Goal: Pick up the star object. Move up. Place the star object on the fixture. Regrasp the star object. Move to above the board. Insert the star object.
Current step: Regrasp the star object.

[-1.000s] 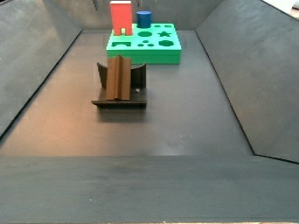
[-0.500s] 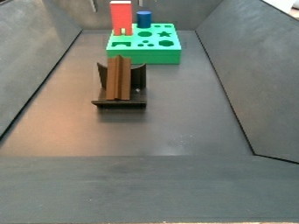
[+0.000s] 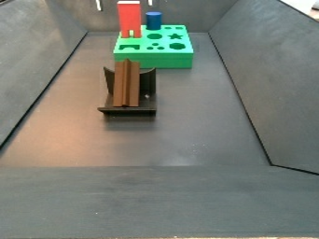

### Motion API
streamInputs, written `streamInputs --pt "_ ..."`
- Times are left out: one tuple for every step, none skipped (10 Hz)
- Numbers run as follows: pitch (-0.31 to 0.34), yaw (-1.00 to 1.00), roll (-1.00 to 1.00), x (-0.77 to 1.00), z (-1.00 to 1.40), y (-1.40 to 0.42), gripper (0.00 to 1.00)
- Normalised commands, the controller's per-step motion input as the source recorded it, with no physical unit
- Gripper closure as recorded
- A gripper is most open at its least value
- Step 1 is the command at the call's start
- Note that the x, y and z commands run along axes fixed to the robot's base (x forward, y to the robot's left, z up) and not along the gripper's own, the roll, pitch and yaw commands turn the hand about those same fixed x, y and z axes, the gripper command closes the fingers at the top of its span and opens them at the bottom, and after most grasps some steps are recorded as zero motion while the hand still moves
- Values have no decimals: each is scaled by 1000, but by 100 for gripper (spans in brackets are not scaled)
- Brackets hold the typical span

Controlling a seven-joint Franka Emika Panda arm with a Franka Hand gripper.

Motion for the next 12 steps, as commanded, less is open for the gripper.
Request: streamInputs --pt "11 47 1000 20 -8 -22 0" --pt "22 51 1000 36 -8 -25 0" --pt "32 54 1000 48 -7 -29 0" --pt "45 59 1000 63 -12 -30 0" --pt "70 69 1000 82 -15 -33 0" --pt "93 80 1000 87 -13 -34 0" --pt "119 107 1000 90 -16 -38 0" --pt "134 125 989 91 -19 -38 0" --pt "124 141 731 92 -15 -42 0" --pt "111 152 540 94 -18 -42 0" --pt "90 163 317 92 -13 -31 0" --pt "74 165 247 85 -5 -28 0"
